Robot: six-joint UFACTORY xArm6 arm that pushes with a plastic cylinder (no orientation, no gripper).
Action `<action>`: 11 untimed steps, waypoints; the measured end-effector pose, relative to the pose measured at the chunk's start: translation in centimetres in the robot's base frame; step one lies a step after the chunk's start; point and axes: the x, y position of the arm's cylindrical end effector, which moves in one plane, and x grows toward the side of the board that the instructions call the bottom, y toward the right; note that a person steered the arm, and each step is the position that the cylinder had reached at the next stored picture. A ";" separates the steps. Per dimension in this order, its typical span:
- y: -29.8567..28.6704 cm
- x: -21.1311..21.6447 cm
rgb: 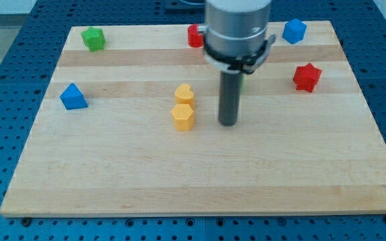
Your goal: Move yellow heart diagonally to the yellow hexagon
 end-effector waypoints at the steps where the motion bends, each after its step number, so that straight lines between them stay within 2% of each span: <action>1: -0.7 -2.4; 2: -4.1 -2.5; 4: -5.4 -6.5; 5: -8.4 -6.3; 6: -14.5 -0.4; 7: -17.4 2.4; 9: -15.8 -3.0; 10: -14.0 -1.0; 11: -14.0 3.4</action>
